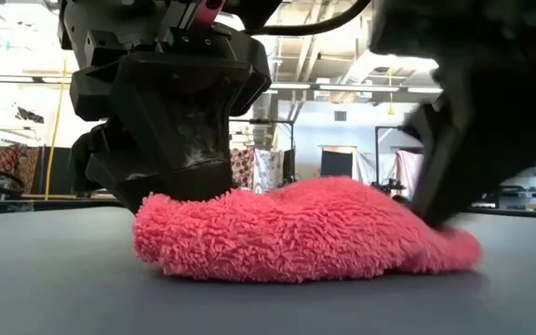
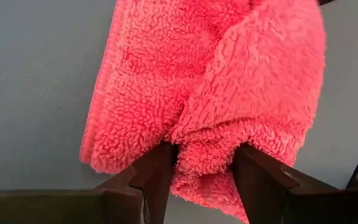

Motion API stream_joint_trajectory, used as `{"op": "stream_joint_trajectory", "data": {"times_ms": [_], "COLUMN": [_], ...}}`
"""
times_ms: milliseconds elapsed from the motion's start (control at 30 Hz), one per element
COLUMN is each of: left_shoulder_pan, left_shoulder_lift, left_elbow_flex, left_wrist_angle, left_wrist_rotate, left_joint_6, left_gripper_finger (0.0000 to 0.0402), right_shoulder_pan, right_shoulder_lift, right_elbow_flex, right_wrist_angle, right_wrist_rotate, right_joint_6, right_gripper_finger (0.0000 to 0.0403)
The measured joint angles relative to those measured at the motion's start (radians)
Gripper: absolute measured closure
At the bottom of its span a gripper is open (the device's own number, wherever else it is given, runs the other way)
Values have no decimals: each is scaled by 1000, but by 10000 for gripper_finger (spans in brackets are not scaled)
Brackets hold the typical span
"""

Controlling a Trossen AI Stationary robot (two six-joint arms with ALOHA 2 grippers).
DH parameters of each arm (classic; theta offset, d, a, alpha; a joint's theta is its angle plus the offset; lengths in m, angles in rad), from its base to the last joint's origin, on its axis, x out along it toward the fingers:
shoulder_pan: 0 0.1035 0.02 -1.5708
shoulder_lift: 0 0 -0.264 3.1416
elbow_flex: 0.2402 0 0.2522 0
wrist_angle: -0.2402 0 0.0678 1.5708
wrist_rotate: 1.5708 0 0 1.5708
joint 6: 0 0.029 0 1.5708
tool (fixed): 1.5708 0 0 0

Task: Roll towel
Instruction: Roll the pink towel

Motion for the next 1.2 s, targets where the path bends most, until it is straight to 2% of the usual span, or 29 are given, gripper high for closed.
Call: {"op": "stream_joint_trajectory", "data": {"times_ms": [100, 400, 533, 700, 767, 967, 1033, 1133, 1200], "left_shoulder_pan": [0, 0, -1, -1, -1, -1, -1, -1, -1], "left_shoulder_lift": [0, 0, 0, 0, 0, 0, 0, 0, 0], "left_elbow_flex": [0, 1, 1, 1, 1, 1, 1, 1, 1], "left_wrist_angle": [-1, -13, -14, -14, -14, -14, -13, -10, -8], "left_wrist_rotate": [1, 1, 1, 5, 5, 3, 2, 1, 1], "left_joint_6": [-3, -19, -22, -16, -15, -16, -17, -16, -12], "left_gripper_finger": [244, 244, 244, 244, 244, 244, 244, 244, 244], "right_shoulder_pan": [0, 28, 67, 98, 91, 38, 34, 46, 49], "right_shoulder_lift": [-29, -32, -32, -34, -34, -13, -8, -11, -16], "right_elbow_flex": [3, 4, 18, 52, 53, 53, 53, 53, 55], "right_wrist_angle": [-12, -11, 54, 73, 72, 55, 50, 132, 153], "right_wrist_rotate": [38, 30, 34, 120, 106, -50, -61, -71, -85], "right_joint_6": [0, -4, -119, -223, -226, -142, -162, -263, -246], "right_gripper_finger": [284, 284, 284, 284, 284, 274, 276, 286, 294]}}
